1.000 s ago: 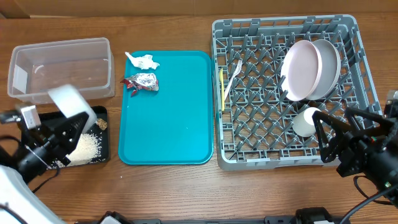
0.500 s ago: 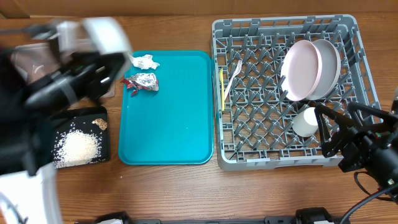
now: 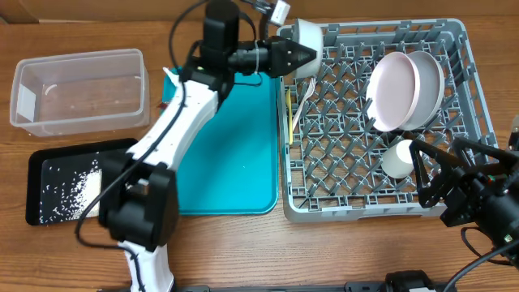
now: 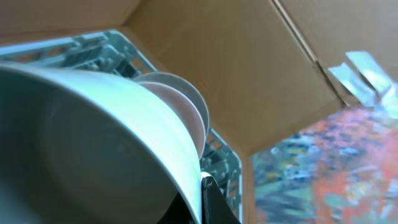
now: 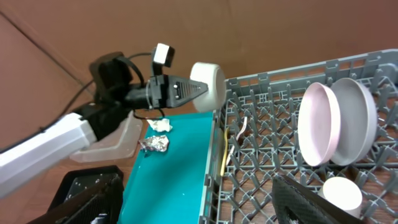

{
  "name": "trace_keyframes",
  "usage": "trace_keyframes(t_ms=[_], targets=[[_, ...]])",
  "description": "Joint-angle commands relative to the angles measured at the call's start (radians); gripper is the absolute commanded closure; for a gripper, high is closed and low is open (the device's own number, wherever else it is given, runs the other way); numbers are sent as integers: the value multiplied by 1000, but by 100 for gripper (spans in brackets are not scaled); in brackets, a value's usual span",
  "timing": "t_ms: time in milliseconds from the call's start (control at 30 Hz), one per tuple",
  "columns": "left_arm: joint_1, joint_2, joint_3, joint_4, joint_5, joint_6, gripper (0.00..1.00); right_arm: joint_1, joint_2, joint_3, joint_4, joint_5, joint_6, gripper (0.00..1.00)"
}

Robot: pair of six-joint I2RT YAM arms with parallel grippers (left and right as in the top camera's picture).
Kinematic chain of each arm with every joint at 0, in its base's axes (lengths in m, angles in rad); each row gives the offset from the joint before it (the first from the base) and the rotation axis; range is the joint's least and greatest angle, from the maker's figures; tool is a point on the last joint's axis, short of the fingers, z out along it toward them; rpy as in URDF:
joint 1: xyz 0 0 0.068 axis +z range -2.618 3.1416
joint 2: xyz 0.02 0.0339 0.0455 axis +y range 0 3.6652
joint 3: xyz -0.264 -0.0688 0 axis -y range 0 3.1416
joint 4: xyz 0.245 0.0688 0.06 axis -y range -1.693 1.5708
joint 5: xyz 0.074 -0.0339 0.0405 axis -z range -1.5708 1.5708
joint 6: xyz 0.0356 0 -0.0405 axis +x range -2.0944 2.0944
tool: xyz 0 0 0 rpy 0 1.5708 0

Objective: Sort waste into correct bins and load items into the dishwasher rack
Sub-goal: 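Carry the white bowl right over the teal tray to the rack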

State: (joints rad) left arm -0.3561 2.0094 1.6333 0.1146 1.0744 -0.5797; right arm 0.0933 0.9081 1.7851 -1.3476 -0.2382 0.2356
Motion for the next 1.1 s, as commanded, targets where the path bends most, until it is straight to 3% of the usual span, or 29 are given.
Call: trace_keyframes(t_ms=[0,133,600,900,1067], targets=[[-35,92,16,95,82,-146,96,4,-4,3,3,38,1,20],[-49,165,15,233,105,-214,96,4,-4,3,-8,48,0,19],[-56,211,-29,235,48,-137,96,4,-4,3,-35,47,1,18],[-75,211,-94,336,14,-168,96,4,-4,3,-47,47,1,18],[-76,211,-94,302,19,-172,96,4,-4,3,-53,47,1,18]])
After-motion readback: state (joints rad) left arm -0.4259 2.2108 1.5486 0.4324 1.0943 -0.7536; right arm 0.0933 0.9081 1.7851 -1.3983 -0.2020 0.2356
